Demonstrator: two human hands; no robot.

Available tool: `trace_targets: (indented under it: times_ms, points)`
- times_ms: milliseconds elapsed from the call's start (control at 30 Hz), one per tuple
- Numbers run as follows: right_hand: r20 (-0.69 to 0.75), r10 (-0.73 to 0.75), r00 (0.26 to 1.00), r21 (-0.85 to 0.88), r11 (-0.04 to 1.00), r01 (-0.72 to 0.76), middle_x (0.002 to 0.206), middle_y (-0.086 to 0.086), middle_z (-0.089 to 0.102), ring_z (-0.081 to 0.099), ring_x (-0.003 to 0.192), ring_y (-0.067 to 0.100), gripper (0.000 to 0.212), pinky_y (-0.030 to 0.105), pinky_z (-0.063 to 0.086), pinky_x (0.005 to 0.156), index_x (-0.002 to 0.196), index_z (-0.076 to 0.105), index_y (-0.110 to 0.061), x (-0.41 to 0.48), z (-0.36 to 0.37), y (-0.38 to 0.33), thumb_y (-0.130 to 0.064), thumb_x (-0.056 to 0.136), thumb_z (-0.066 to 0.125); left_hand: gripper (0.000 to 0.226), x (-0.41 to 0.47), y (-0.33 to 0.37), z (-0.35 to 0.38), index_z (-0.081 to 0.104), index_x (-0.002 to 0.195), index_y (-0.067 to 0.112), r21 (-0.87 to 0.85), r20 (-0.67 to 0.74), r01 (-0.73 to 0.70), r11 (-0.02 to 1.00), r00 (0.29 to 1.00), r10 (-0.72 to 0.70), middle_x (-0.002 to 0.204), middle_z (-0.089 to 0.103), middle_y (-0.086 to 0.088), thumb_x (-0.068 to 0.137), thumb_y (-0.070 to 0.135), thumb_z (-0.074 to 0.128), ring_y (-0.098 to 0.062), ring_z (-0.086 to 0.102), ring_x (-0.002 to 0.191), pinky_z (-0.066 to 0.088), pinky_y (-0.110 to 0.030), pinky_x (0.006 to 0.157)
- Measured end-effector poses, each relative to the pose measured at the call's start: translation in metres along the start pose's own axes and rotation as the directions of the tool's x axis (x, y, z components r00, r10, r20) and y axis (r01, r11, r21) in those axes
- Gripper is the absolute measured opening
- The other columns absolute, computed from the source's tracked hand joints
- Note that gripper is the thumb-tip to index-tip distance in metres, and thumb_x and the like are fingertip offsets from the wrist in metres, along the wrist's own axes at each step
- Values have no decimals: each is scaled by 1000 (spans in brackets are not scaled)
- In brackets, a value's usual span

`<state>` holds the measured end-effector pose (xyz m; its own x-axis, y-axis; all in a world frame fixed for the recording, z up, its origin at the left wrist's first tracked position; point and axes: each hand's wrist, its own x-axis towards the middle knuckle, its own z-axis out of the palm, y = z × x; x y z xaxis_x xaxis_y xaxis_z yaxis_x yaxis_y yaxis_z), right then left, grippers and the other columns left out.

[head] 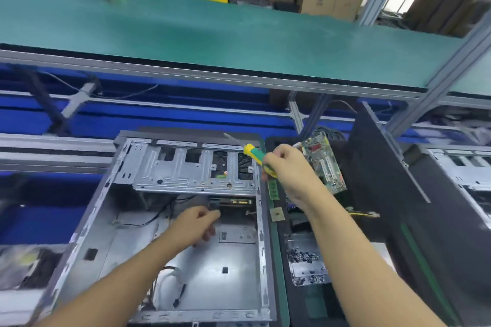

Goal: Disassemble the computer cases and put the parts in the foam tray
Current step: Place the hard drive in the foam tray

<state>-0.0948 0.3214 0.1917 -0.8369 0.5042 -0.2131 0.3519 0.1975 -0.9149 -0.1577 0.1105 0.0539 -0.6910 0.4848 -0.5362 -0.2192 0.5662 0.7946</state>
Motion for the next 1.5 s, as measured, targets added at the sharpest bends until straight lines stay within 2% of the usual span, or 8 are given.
trace_targets:
  times_ms: [167,333,500,667,900,1133,1300,1500]
  points:
    - [10,89,996,250,964,-88,89,10,60,57,62,16,20,24,51,54,109,53,-11,-11,33,34,1,95,47,55,15,-3,3,38,131,21,-703,55,100,704,995,-86,110,73,-13,89,27,74,-30,72,99,51,-54,98]
    - [86,164,983,306,934,-183,81,11,62,60,59,15,32,28,49,58,108,61,-19,-20,49,50,4,91,48,17,22,16,8,53,110,-5,-832,-12,5,555,1000,-28,99,69,-23,94,-3,59,-23,72,82,59,-33,73]
    - [57,262,963,316,911,-266,59,1,59,58,50,17,23,25,44,55,103,56,-13,-26,56,57,1,88,47,24,18,24,9,58,115,-18,-806,10,3,592,1000,8,108,69,-26,94,-8,52,-30,68,97,58,-29,70]
    - [26,252,967,388,889,-242,51,-2,54,54,45,15,16,35,47,59,91,46,-12,-31,53,63,3,86,45,17,2,22,12,53,93,1,-713,73,92,695,996,-57,82,64,-21,85,-12,46,-27,64,67,52,-35,58]
    - [67,221,973,353,907,-231,54,-2,53,51,49,16,12,36,49,58,88,45,-13,-36,52,69,-2,89,48,13,-33,11,-12,61,98,8,-485,236,227,845,964,-123,83,68,-18,86,2,58,-31,67,72,60,-50,73]
    - [267,13,964,-83,996,9,67,-4,57,53,52,11,24,24,45,49,92,51,-18,-63,59,54,-33,85,68,22,-55,25,-52,63,108,-1,-277,269,329,903,928,-256,90,74,-18,88,8,58,-28,74,76,60,-35,61]
    - [446,-87,891,-396,873,284,89,-16,58,54,72,1,60,29,42,58,86,41,-40,-89,72,32,-78,54,74,19,-66,45,-66,67,93,-5,-358,249,369,858,923,-294,87,74,-22,88,8,55,-27,74,66,59,-32,51]
    - [236,-316,919,-628,672,392,90,-12,56,60,79,21,49,37,45,65,92,33,-36,-98,58,13,-56,68,71,13,-69,89,-59,61,92,-2,-449,223,310,838,947,-231,83,72,-25,89,8,53,-30,73,62,58,-36,47]
